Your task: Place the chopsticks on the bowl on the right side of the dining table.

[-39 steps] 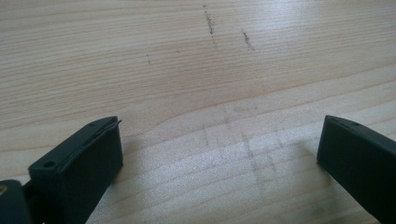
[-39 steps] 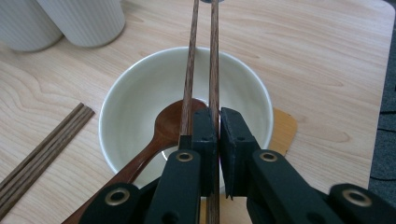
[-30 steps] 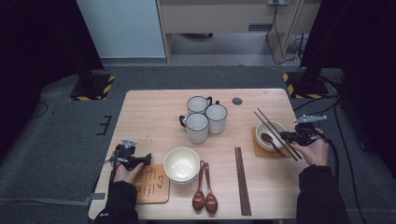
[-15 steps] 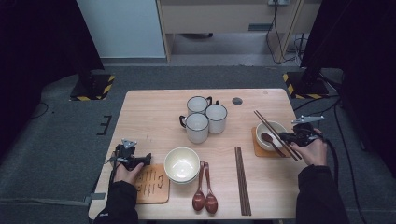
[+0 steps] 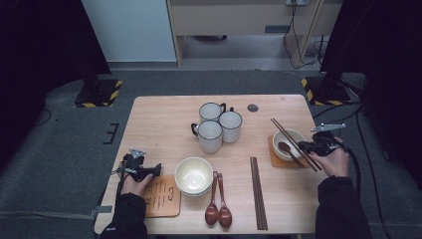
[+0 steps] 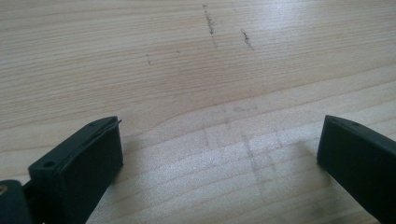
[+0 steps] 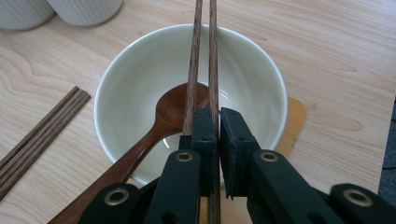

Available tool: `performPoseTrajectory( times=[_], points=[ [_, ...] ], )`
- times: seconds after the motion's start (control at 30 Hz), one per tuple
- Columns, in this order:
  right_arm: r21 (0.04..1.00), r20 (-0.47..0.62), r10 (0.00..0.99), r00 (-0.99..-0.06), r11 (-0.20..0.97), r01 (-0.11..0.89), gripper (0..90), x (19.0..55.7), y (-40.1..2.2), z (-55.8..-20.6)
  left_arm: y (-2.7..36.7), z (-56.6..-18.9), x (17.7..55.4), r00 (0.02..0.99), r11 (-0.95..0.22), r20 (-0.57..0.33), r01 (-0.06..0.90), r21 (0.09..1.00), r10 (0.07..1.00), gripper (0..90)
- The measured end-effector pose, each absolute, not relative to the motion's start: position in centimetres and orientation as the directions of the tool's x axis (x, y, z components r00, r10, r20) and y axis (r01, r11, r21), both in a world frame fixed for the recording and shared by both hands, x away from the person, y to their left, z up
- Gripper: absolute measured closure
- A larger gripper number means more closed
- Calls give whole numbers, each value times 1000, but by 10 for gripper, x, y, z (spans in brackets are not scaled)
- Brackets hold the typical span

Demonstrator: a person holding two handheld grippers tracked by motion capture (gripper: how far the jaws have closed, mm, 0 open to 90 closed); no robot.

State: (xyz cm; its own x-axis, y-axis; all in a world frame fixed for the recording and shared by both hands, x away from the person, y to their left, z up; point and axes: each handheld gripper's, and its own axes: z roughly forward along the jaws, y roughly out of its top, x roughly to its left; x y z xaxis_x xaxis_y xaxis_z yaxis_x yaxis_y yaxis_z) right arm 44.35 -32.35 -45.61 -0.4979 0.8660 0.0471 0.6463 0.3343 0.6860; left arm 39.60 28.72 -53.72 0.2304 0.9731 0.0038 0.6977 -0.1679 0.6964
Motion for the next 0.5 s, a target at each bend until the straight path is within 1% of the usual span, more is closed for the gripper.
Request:
performPoseTrajectory(
  times=[0.13, 0.2, 0.5],
  points=[
    [687, 45, 866, -499, 336, 645, 846, 443, -324, -456, 287, -537, 396, 231, -168, 4, 698, 696, 973, 0],
    [692, 50, 866, -497, 329, 642, 822, 444, -324, -456, 287, -537, 396, 231, -168, 4, 698, 696, 973, 0],
    [700, 63, 868, -493, 313, 642, 858, 442, -327, -453, 287, -537, 396, 231, -168, 4, 698, 696, 973, 0]
  ],
)
